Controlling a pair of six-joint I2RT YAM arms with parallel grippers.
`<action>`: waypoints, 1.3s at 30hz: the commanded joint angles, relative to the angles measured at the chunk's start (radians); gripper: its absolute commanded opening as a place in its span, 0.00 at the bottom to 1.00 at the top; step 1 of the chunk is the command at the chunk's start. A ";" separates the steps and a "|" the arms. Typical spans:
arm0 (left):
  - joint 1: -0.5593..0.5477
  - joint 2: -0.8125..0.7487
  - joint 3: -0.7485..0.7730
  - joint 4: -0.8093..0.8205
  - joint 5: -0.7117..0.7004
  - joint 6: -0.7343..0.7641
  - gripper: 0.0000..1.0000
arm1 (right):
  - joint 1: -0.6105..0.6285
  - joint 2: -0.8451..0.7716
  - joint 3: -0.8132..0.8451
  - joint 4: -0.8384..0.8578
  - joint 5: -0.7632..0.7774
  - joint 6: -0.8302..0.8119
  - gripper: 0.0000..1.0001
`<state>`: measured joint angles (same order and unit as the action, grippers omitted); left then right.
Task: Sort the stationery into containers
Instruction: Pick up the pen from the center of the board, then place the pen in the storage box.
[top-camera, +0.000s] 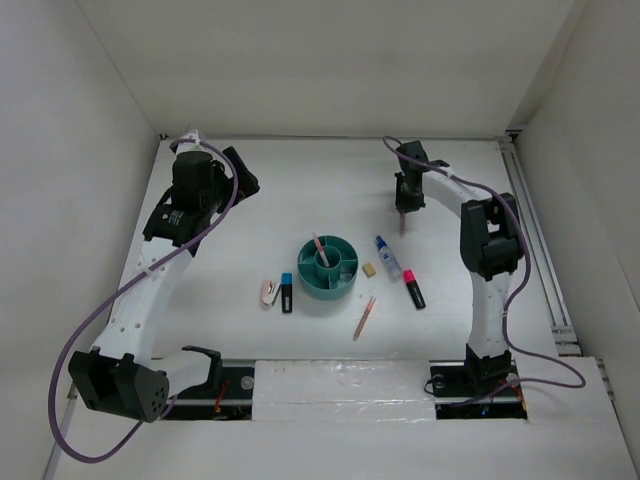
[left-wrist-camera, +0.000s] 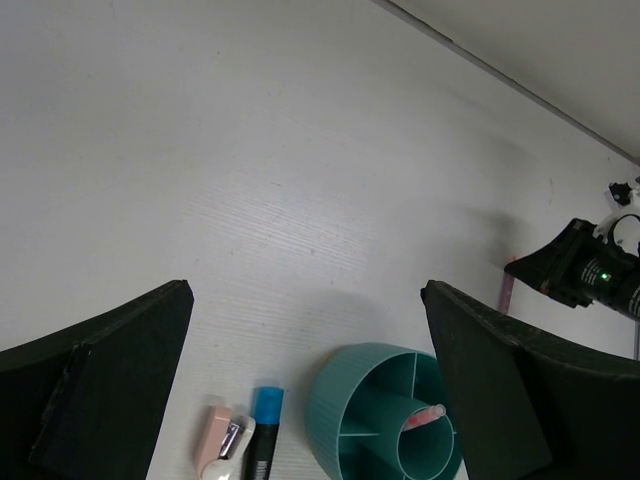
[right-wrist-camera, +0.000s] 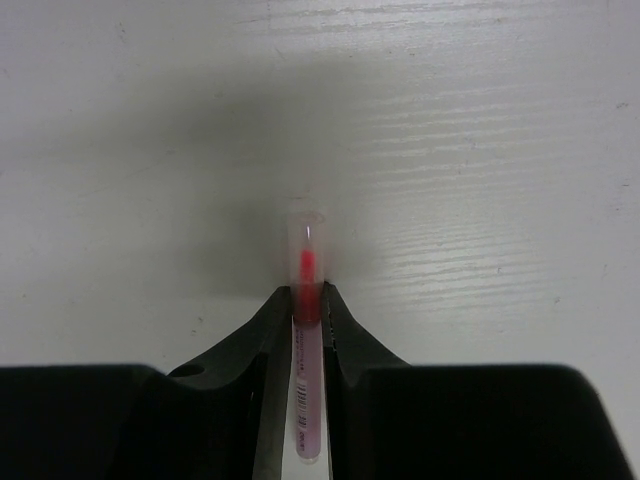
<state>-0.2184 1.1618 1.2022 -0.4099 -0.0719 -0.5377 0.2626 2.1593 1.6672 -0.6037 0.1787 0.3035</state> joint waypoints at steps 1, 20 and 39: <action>0.004 -0.022 0.046 0.008 0.003 0.015 1.00 | -0.005 -0.001 0.017 -0.030 -0.025 -0.032 0.02; 0.004 -0.025 0.046 -0.001 -0.058 0.005 1.00 | 0.240 -0.651 -0.411 0.648 0.008 -0.069 0.00; 0.004 -0.025 0.037 0.017 -0.029 0.005 1.00 | 0.360 -0.863 -1.015 1.587 -0.576 -0.046 0.00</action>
<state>-0.2184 1.1622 1.2049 -0.4160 -0.1120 -0.5365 0.6044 1.2984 0.6456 0.8143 -0.3244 0.2470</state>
